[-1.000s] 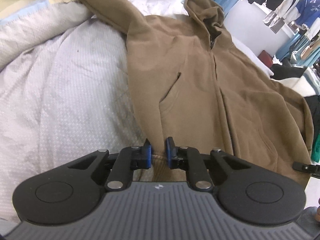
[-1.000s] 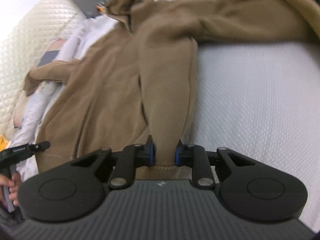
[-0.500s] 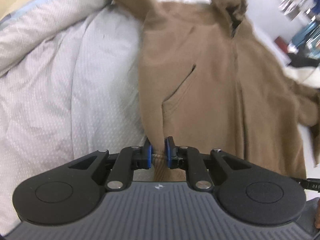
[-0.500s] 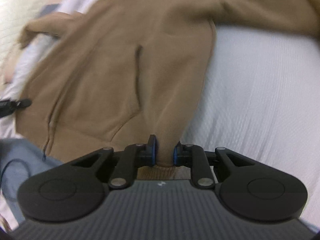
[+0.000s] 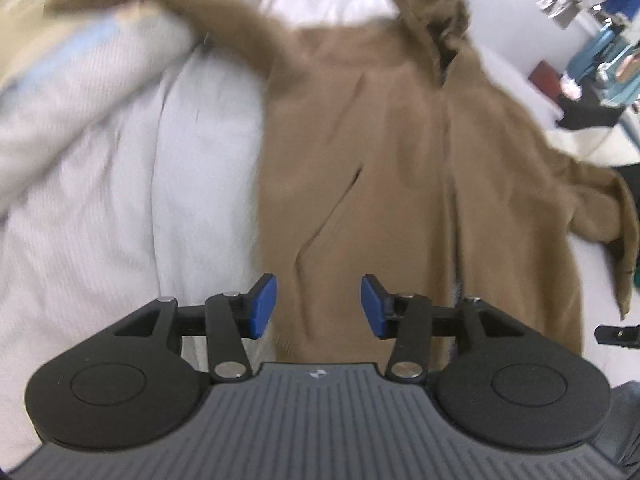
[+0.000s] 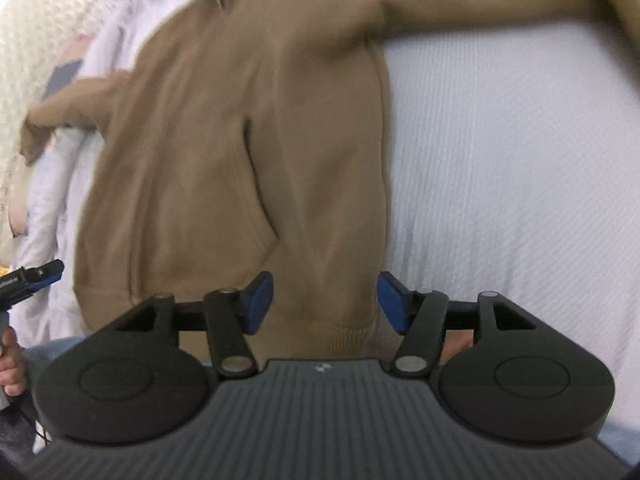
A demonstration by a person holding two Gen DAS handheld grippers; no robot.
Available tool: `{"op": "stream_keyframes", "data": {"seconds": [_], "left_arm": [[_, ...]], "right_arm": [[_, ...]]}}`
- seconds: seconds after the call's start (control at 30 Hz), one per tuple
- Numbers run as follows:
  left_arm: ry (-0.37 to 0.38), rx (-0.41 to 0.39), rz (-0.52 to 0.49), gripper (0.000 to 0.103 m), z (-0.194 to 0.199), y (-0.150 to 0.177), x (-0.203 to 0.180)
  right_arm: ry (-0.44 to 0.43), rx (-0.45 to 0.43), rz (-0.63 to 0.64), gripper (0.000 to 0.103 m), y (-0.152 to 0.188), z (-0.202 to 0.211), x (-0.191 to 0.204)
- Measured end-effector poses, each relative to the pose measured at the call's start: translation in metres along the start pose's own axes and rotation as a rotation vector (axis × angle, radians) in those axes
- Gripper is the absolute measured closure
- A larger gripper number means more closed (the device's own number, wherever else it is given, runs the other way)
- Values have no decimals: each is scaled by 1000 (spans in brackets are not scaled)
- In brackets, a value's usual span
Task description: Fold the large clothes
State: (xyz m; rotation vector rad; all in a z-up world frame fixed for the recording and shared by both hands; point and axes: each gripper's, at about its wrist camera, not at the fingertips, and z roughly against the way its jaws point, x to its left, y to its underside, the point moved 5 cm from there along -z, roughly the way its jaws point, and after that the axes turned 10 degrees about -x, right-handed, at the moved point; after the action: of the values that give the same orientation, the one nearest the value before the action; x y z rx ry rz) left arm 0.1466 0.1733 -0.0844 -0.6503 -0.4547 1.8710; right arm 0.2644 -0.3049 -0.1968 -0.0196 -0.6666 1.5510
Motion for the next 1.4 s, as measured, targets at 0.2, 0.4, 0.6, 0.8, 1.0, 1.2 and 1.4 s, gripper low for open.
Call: {"op": "stream_keyframes", "data": {"seconds": [0.2, 0.4, 0.6, 0.8, 1.0, 1.2, 1.4], "left_arm": [[78, -168, -41, 44, 5, -87, -47], [184, -292, -54, 39, -36, -162, -96], [210, -348, -69, 39, -147, -239, -116], [176, -333, -49, 39, -291, -305, -106], [172, -343, -17, 39, -406, -360, -98], [205, -381, 15, 39, -464, -407, -105], [103, -377, -25, 48, -509, -439, -125]], "right_arm": [[-29, -178, 50, 43, -79, 19, 28], [-74, -340, 123, 43, -164, -25, 71], [-82, -436, 131, 43, -252, -115, 94], [-110, -525, 140, 43, -335, -206, 104], [-71, -565, 144, 54, -397, -275, 104], [-56, -567, 129, 61, -447, -334, 101], [-4, -601, 223, 67, -470, -364, 122]]}}
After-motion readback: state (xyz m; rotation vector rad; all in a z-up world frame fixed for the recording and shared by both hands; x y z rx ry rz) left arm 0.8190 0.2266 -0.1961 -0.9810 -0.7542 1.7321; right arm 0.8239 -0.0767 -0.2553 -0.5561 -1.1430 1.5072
